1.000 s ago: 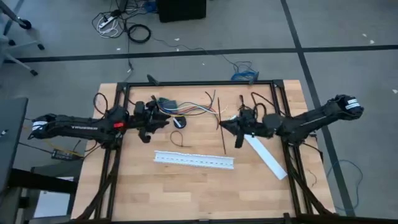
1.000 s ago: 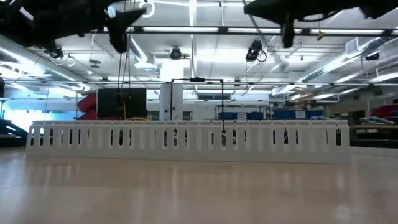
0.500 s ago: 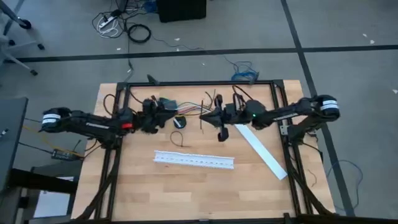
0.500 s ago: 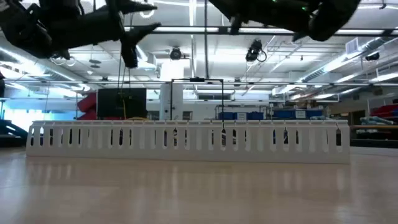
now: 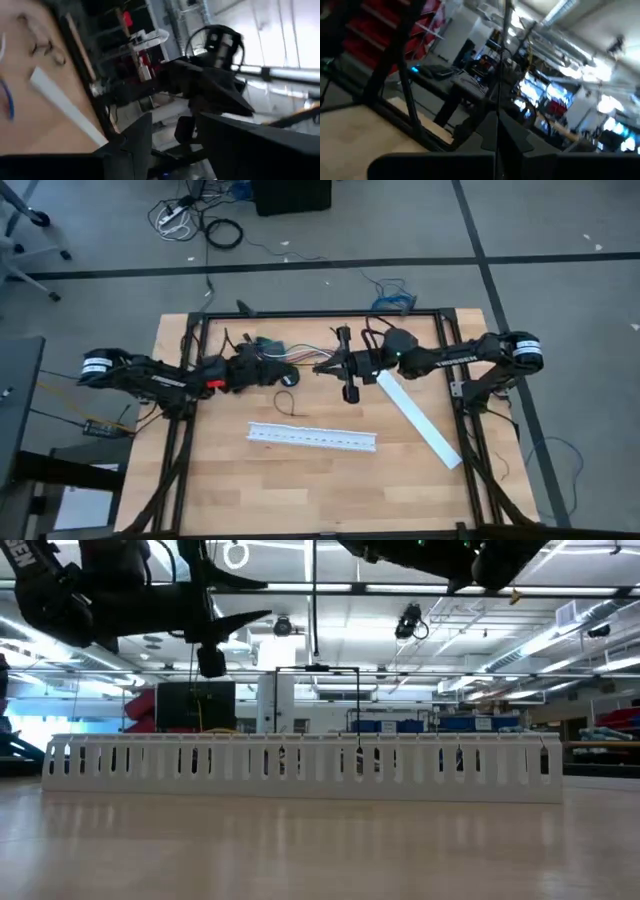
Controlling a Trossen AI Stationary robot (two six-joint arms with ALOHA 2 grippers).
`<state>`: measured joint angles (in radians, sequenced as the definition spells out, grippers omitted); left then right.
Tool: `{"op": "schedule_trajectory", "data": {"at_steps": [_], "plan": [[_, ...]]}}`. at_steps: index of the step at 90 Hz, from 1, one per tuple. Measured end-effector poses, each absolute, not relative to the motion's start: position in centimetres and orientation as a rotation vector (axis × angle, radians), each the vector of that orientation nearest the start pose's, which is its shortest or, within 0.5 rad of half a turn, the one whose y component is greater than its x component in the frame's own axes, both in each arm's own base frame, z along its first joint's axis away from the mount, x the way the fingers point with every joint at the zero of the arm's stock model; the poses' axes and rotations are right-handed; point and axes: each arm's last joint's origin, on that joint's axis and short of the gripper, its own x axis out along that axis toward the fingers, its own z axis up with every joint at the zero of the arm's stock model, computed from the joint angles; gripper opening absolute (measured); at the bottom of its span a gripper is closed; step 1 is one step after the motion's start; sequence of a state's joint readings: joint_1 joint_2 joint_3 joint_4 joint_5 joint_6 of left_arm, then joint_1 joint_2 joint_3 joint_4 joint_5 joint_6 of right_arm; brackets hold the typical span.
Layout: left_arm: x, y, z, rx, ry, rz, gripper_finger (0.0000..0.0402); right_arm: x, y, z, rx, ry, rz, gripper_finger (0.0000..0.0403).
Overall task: Ziptie cables
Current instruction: Wrap the cable wires with the black zip tie
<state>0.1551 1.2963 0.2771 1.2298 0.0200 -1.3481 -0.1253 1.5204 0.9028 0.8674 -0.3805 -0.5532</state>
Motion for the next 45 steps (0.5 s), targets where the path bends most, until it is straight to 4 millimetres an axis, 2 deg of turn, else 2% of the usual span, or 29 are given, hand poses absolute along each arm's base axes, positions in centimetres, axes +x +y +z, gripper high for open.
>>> {"op": "schedule_trajectory", "data": {"at_steps": [25, 45], "plan": [[24.2, 3.4, 19.2, -1.481, -0.216, -0.012, 0.0147, 33.4, -1.7, 28.8, -0.897, -0.28, 0.244, 0.0], [26.7, 3.4, 19.0, -1.51, -0.192, -0.01, 0.0147, 33.6, -0.6, 28.1, -0.97, -0.214, 0.262, 0.0]]}}
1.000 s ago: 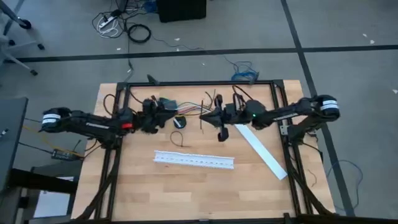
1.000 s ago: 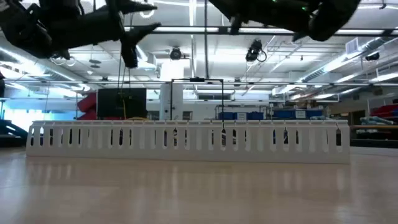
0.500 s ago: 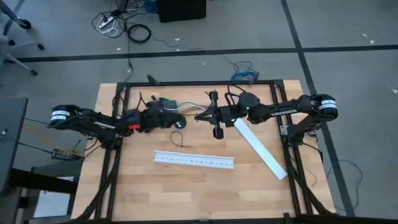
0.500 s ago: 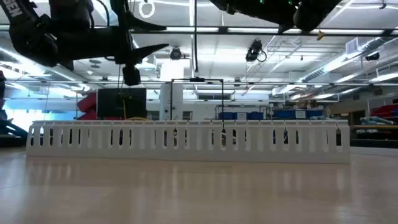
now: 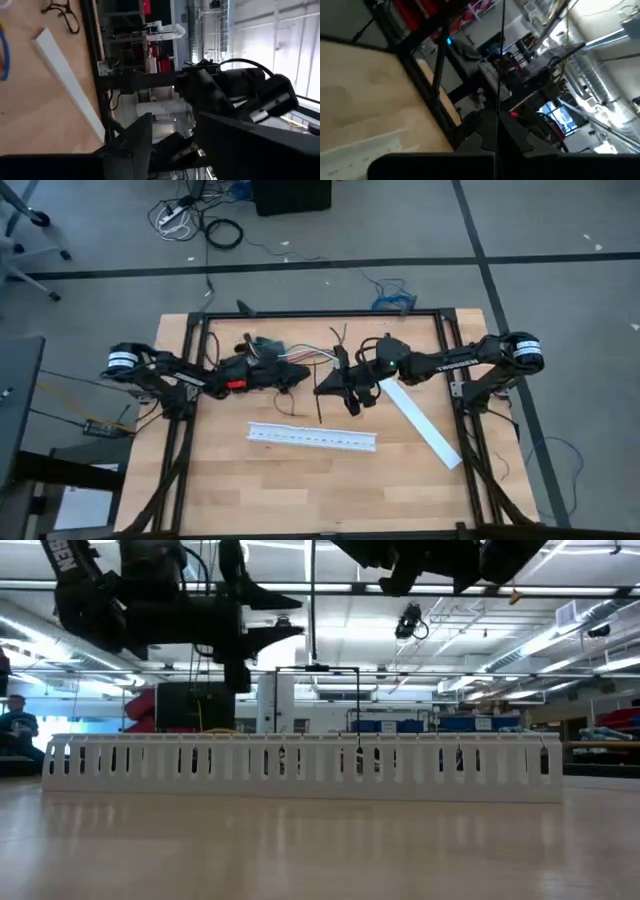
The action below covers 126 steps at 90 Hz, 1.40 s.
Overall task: Ziptie cables
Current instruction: Wrap the cable wires with the black zip tie
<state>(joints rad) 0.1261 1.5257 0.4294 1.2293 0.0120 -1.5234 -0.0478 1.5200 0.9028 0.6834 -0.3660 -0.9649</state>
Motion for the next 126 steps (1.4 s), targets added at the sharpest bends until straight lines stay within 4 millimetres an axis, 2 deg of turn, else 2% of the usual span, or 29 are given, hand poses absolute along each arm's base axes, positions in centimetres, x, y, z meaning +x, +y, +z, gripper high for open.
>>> {"op": "schedule_trajectory", "data": {"at_steps": [21, 97, 126], "plan": [[27.5, 3.3, 17.9, -1.549, -0.154, 0.015, 0.0147, 33.6, 0.1, 27.5, -0.998, -0.161, 0.278, 0.0], [27.7, 3.1, 17.6, -1.603, -0.156, 0.048, 0.0147, 33.6, 1.1, 27.0, -1.039, -0.138, 0.332, 0.0], [28.8, 3.0, 18.6, -1.597, -0.154, 0.012, 0.0147, 33.6, 1.2, 26.9, -1.039, -0.134, 0.338, 0.0]]}}
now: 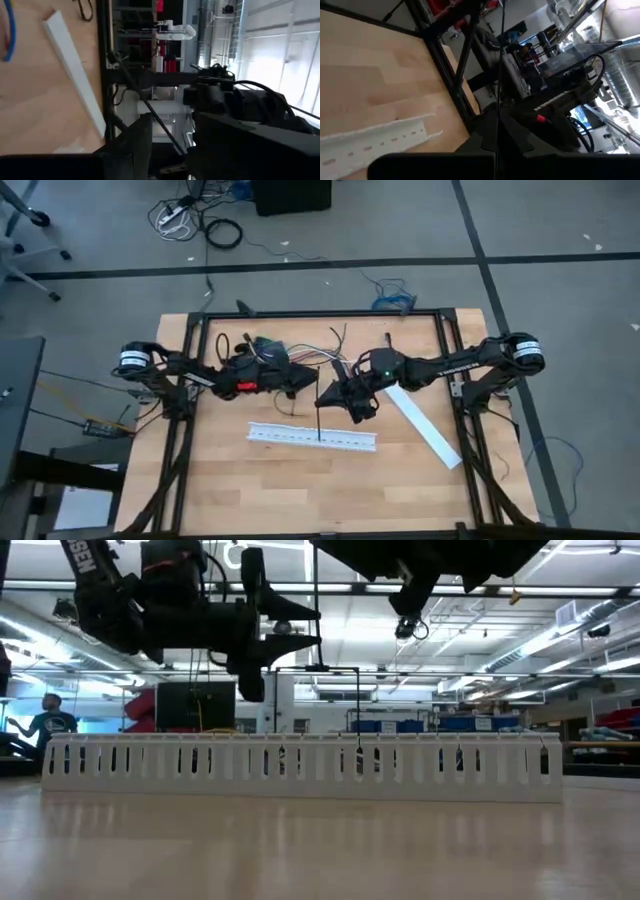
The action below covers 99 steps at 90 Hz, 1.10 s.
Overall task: Ziptie cables
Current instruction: Wrap the cable wires with the black zip tie
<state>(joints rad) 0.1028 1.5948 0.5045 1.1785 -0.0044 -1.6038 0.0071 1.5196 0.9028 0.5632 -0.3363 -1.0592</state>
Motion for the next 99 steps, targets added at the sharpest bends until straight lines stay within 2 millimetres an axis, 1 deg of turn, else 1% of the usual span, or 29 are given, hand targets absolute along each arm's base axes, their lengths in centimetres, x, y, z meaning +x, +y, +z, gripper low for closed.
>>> {"op": "schedule_trajectory", "data": {"at_steps": [21, 45, 84, 91, 99], "plan": [[28.98, 2.83, 18.52, -1.573, -0.123, 0.03, 0.0147, 33.58, 1.27, 26.91, -1.029, -0.136, 0.349, 0.0], [28.98, 2.83, 18.46, -1.552, -0.116, 0.035, 0.0147, 33.52, 2.11, 26.84, -1.018, -0.144, 0.376, 0.0], [28.99, 2.8, 18.45, -1.512, -0.106, 0.029, 0.0147, 33.54, 2.06, 26.83, -1.0, -0.131, 0.364, 0.0], [28.99, 2.81, 18.45, -1.494, -0.105, 0.031, 0.0142, 33.54, 2.06, 26.83, -1.0, -0.131, 0.363, 0.0], [28.99, 2.81, 18.45, -1.488, -0.105, 0.031, 0.0125, 33.54, 2.06, 26.81, -0.997, -0.127, 0.362, 0.0]]}}
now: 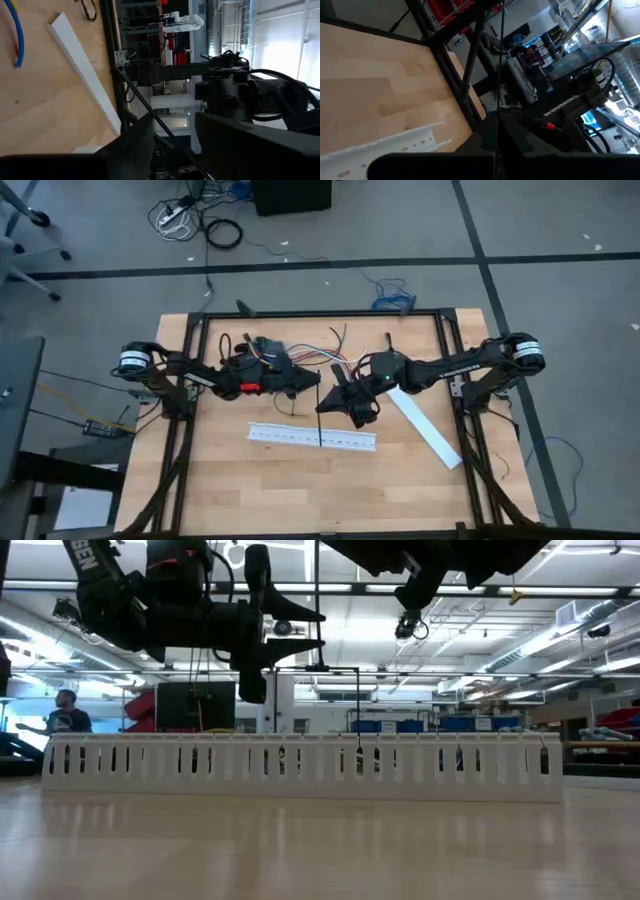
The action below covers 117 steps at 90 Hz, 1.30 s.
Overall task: Ziptie cables
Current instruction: Wrap the cable wires with the black zip tie
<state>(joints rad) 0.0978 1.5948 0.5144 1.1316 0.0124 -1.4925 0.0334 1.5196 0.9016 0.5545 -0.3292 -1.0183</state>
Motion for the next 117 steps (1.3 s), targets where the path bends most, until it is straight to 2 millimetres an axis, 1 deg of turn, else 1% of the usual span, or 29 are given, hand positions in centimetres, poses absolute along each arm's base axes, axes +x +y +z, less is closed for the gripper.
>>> {"op": "schedule_trajectory", "data": {"at_steps": [24, 35, 52, 61, 68, 79, 88, 93, 103, 117], "plan": [[29.0, 2.8, 18.5, -1.43, -0.104, 0.033, 0.0047, 33.5, 2.1, 26.7, -0.995, -0.118, 0.367, 0.0], [29.0, 2.9, 18.5, -1.352, -0.094, 0.027, 0.001, 33.5, 2.1, 26.6, -0.993, -0.108, 0.373, 0.0], [29.0, 3.0, 18.6, -1.241, -0.096, 0.006, 0.0001, 33.5, 2.0, 26.5, -0.938, -0.09, 0.378, 0.0001], [28.9, 3.1, 18.9, -1.2, -0.125, -0.006, 0.0001, 33.5, 2.0, 26.6, -0.819, -0.071, 0.378, 0.0008], [28.9, 3.3, 19.3, -1.154, -0.157, -0.021, 0.0001, 33.5, 2.0, 26.7, -0.711, -0.059, 0.37, 0.0021], [28.7, 3.6, 19.9, -1.002, -0.217, -0.03, 0.0001, 33.6, 1.5, 26.7, -0.542, -0.009, 0.309, 0.005], [28.6, 3.8, 20.5, -0.797, -0.274, -0.037, 0.0, 33.6, 1.0, 26.7, -0.402, 0.025, 0.254, 0.0061], [28.5, 3.8, 20.7, -0.698, -0.295, -0.034, 0.0, 33.7, 0.7, 26.7, -0.318, 0.037, 0.242, 0.0051], [28.2, 3.6, 21.4, -0.504, -0.365, -0.059, 0.0, 33.7, 0.4, 26.7, -0.202, 0.051, 0.228, 0.001], [27.6, 3.5, 22.8, -0.307, -0.455, -0.065, 0.0, 33.7, 0.3, 26.6, -0.086, 0.071, 0.218, 0.0002]]}}
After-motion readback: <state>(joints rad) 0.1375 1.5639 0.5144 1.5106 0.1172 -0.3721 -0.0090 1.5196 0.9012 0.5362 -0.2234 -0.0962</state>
